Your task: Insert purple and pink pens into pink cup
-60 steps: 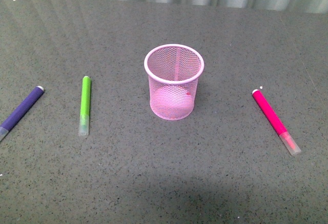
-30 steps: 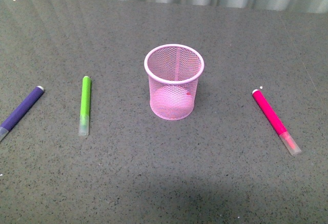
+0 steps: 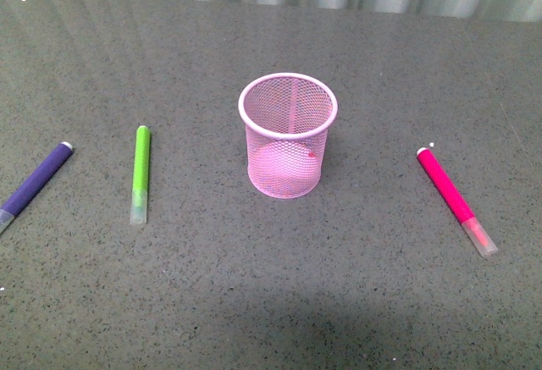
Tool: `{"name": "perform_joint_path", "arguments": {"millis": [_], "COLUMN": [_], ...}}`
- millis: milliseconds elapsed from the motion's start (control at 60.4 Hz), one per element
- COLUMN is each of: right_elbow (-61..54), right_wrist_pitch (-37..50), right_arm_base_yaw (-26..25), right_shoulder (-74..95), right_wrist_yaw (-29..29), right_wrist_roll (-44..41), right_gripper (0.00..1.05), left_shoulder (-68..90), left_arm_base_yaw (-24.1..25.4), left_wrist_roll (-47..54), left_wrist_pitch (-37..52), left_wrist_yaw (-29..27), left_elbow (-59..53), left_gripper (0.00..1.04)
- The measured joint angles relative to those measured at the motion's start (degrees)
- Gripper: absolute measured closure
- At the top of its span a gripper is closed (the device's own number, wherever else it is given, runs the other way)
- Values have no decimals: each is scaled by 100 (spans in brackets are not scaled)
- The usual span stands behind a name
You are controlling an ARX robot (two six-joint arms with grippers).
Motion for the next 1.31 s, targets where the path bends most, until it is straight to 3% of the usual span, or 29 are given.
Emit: {"name": "perform_joint_path", "arguments": {"millis": [182,281,315,480,646,828,944,1209,1308], "right_elbow": [0,0,0,0,0,0,0,0,0], "right_wrist_pitch": [0,0,0,0,0,0,0,0,0], "right_arm_base_yaw": [-2,0,0,0,0,0,2,2,4], "right_shoulder": [0,0,-7,-4,-4,-4,-4,-4,-7], "right_wrist_yaw": [-2,17,4,0,9,9,11,11,13], "right_wrist_roll": [0,0,0,0,0,0,0,0,0], "right_gripper": [7,7,7,7,7,7,7,7,7], "left_shoulder": [63,1399,1867,3493,4715,6717,8286,9702,9938], "left_arm_base_yaw": [-37,-295,-184,551,1241,1818,1729,909,654], "left_wrist_roll": [-76,-1687,-2243,-3303,-3217,-2457,-1185,1731,2271], "left_wrist_pitch": [-70,-1440,-1438,-1248,-1130,-1104,-1622,-2234,-2197], "left_wrist_yaw": [-142,-1856,-1982,-1390,-603,-2,195,201,155], "left_elbow": [22,925,1198,2570,3860,5744,6776,6382,6157], "left_gripper": [8,8,8,8,8,8,8,8,8]}}
